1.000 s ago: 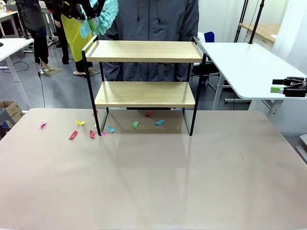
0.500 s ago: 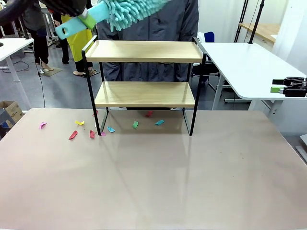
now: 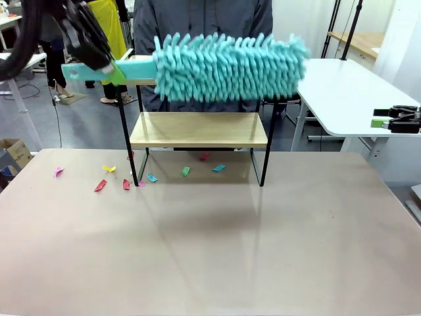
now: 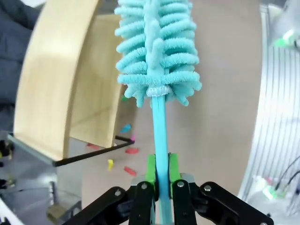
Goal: Clean the shelf.
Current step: Clean the specific section of the Shelf indicated by the human with the Duster.
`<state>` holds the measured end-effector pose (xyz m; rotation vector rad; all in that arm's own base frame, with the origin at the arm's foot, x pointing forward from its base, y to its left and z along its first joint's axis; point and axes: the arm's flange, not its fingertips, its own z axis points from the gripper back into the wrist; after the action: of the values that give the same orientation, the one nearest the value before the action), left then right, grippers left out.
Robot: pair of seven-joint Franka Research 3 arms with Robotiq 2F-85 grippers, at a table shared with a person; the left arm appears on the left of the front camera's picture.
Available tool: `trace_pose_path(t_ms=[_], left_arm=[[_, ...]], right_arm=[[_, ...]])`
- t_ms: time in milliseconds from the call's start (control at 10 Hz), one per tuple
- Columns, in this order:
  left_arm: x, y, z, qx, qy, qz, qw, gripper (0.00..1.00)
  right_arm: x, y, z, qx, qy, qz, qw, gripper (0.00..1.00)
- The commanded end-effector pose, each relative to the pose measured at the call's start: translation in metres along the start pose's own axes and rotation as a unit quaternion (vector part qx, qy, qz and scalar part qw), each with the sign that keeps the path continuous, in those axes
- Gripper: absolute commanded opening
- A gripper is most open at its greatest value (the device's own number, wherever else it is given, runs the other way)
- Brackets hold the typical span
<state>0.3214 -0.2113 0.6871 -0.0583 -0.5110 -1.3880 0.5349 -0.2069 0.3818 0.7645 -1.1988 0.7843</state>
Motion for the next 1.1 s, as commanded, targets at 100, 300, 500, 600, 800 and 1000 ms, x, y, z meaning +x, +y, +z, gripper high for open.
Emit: trace_pose_path(t_ms=[100,300,500,600,800,1000], left_arm=[[-0.009,-0.008,-0.038,-0.044,0.109,-0.056,0.992,0.13],[-0.026,-0.023,-0.065,-0.105,0.191,-0.07,0.973,0.13],[-0.05,-0.04,-0.071,-0.146,0.267,-0.067,0.95,0.13],[-0.06,-0.046,-0.07,-0.162,0.284,-0.061,0.943,0.13],[-0.068,-0.054,-0.081,-0.181,0.296,-0.045,0.937,0.13],[-0.06,-0.05,-0.081,-0.172,0.291,-0.043,0.94,0.13]], right_arm=[[0.003,0.0,-0.001,0.001,0.001,0.003,1.0,1.0],[0.003,0.0,-0.001,0.001,0.001,0.003,1.0,1.0],[0.003,0.0,-0.001,0.001,0.001,0.003,1.0,1.0],[0.003,0.0,-0.001,0.001,0.001,0.003,1.0,1.0],[0.003,0.0,-0.001,0.001,0.001,0.003,1.0,1.0],[0.003,0.0,-0.001,0.001,0.001,0.003,1.0,1.0]])
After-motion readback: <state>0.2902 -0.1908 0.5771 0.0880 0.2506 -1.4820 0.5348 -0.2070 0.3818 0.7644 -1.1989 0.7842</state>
